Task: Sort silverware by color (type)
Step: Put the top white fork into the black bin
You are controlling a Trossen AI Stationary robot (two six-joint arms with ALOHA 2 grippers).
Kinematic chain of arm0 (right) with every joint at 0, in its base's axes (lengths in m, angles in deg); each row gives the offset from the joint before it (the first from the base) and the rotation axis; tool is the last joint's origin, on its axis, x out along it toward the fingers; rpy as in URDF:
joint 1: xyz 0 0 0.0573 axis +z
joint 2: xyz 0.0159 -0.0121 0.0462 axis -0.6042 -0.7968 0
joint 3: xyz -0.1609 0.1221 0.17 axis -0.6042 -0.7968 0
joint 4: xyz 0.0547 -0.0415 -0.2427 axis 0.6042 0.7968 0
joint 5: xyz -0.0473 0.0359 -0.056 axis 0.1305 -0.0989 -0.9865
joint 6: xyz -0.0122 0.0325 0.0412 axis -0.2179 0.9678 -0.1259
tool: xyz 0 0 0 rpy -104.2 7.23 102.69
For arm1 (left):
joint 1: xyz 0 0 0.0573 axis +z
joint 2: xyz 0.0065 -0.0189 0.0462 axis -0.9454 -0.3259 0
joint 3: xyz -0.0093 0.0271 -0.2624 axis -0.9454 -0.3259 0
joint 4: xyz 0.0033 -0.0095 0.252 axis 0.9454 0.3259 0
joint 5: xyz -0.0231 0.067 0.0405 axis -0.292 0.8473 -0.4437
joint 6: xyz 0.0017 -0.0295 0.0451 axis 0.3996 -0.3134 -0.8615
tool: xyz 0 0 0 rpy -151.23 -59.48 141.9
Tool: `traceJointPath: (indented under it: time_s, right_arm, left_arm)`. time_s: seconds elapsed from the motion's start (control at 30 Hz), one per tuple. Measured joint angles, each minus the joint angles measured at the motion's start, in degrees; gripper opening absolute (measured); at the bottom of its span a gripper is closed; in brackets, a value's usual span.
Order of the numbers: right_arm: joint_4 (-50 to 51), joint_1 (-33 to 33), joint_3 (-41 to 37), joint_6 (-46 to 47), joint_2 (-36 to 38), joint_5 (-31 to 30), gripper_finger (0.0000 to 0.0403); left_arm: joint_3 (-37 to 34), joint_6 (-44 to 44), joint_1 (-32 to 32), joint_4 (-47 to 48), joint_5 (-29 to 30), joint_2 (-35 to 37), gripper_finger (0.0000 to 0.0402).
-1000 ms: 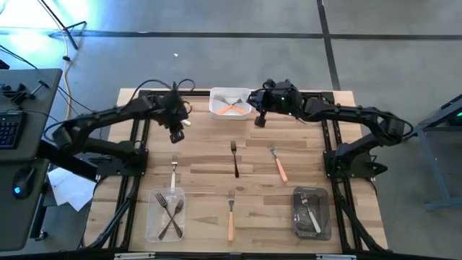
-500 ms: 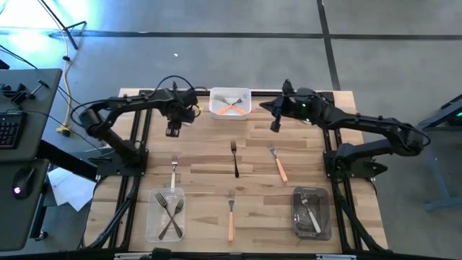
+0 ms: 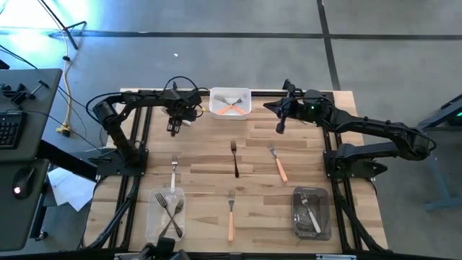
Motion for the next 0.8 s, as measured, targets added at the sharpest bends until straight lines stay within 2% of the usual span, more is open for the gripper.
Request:
traceJointPath:
  time_s: [0.4, 0.8]
  right_arm:
    - [0.0, 0.0, 0.0, 0.0, 0.0, 0.0, 0.0000]
    - [0.0, 0.0, 0.0, 0.0, 0.0, 0.4, 0.0000]
  left_arm:
    - [0.9, 0.0, 0.7, -1.4, 0.9, -2.1, 0.0163]
    - [1.0, -1.9, 0.7, -0.8, 2.0, -2.1, 0.0096]
